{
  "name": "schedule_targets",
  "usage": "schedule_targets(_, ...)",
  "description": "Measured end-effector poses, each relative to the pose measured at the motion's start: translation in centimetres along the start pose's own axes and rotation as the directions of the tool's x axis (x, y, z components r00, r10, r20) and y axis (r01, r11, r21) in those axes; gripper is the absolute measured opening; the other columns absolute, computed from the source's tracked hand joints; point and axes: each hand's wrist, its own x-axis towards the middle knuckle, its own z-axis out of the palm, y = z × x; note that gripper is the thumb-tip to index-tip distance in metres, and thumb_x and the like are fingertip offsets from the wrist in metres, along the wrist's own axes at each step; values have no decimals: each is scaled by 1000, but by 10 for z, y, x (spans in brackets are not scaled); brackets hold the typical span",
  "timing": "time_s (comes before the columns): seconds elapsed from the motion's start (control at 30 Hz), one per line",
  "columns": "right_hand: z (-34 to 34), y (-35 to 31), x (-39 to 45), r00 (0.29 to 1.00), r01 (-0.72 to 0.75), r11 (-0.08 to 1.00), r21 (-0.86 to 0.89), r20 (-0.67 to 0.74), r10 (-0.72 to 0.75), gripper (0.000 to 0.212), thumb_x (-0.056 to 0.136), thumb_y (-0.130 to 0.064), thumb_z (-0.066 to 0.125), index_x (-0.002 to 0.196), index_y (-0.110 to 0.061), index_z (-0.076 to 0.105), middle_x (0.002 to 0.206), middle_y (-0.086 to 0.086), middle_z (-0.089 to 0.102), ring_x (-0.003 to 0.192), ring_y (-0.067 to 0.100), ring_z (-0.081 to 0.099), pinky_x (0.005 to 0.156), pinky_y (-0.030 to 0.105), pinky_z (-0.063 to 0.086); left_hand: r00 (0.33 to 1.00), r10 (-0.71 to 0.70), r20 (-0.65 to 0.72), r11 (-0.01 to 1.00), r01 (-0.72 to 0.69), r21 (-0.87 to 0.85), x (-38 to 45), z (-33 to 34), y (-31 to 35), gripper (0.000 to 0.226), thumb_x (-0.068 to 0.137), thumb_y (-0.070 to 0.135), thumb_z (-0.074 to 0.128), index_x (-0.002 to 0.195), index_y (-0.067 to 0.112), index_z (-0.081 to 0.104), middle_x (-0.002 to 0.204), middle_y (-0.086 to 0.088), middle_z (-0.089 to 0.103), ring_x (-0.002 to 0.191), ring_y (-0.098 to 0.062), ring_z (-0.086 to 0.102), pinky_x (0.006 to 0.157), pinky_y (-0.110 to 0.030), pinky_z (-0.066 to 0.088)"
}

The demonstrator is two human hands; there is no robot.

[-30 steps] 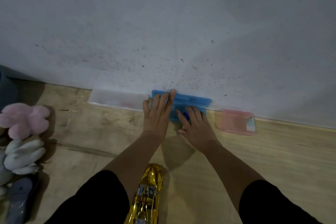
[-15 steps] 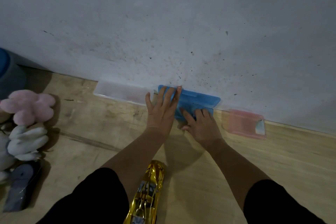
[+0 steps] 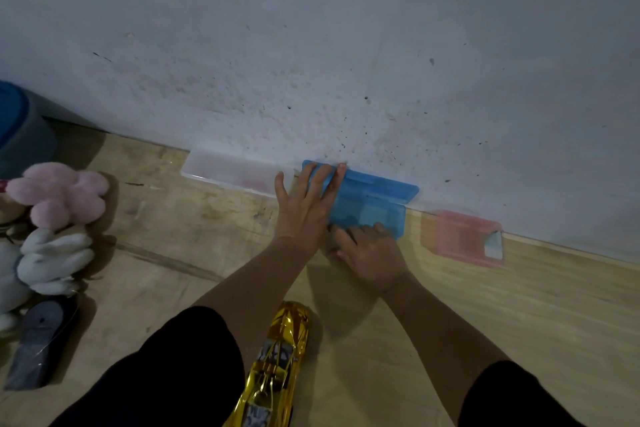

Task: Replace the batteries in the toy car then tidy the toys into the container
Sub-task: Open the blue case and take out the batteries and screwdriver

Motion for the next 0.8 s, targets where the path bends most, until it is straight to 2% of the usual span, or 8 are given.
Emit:
schedule_targets(0.1, 8, -2, -5, 1000, -9, 999, 31, -3, 10, 21, 88, -35, 44, 99, -18, 50, 72, 1, 61, 62, 19, 58, 66, 30, 29, 997, -18, -77, 999, 21, 30, 0, 5, -2, 107, 59, 27, 77, 146, 21, 15, 136, -4, 24, 128, -24, 28, 97, -61, 36)
schedule_targets(0.33, 15, -2, -10, 1000, 5, 999, 40, -19, -4, 29, 95, -41, 37, 96, -17, 54, 88, 5, 61, 80, 21, 53, 69, 32, 31, 997, -3, -71, 1000, 5, 30, -1, 5, -3, 110, 61, 30, 80, 147, 21, 12, 136, -4, 25, 130, -23, 42, 95, -54, 41)
schedule_targets(0.4, 11, -1, -9, 998, -38, 999, 1, -48, 38, 35, 96, -46, 31, 104, -20, 53, 105, 8, 57, 94, 23, 49, 76, 35, 35, 995, -16, -103, 1000, 17, 6, 0, 6, -4, 109, 58, 30, 82, 145, 23, 18, 133, -6, 29, 127, -23, 40, 90, -52, 44)
schedule_targets(0.47, 1, 1, -4, 986, -146, 989, -24, -85, 144, 39, 98, -47, 24, 119, -23, 47, 122, 10, 45, 111, 26, 44, 88, 42, 39, 994, -46, -101, 999, 43, -25, 0, 5, -5, 110, 55, 31, 85, 144, 25, 20, 131, -7, 31, 123, -23, 34, 86, -49, 46)
schedule_targets(0.53, -11, 6, 1, 958, -274, 962, -7, -89, 272, 44, 98, -45, 24, 132, -21, 39, 135, 13, 37, 126, 29, 36, 102, 49, 29, 996, -44, -74, 999, 44, -2, 0, 0, -4, 106, 61, 29, 82, 143, 26, 16, 134, -7, 31, 124, -23, 32, 85, -45, 46)
schedule_targets(0.6, -21, 10, 4, 932, -363, 932, -6, -14, 363, 50, 98, -45, 22, 140, -19, 32, 144, 14, 36, 134, 29, 28, 109, 52, 15, 999, -43, -3, 999, 43, 30, -3, -4, -2, 100, 69, 28, 74, 143, 27, 8, 141, -6, 32, 129, -24, 34, 88, -43, 42)
schedule_targets(0.7, -31, 9, 1, 923, -380, 924, -29, 58, 381, 50, 99, -43, 21, 140, -18, 36, 134, 13, 53, 128, 27, 39, 108, 56, 16, 999, -44, 16, 998, 43, 47, -9, -8, -2, 92, 60, 30, 78, 136, 27, 25, 134, -5, 36, 118, -24, 37, 82, -42, 34)
schedule_targets(0.8, -35, 0, -7, 938, -337, 941, -17, 80, 337, 44, 96, -38, 32, 133, -17, 44, 112, 6, 64, 104, 24, 57, 103, 55, 24, 999, 2, 32, 1000, -3, 22, -25, -2, -2, 85, 57, 35, 82, 128, 23, 37, 124, -6, 54, 112, -24, 38, 84, -42, 28)
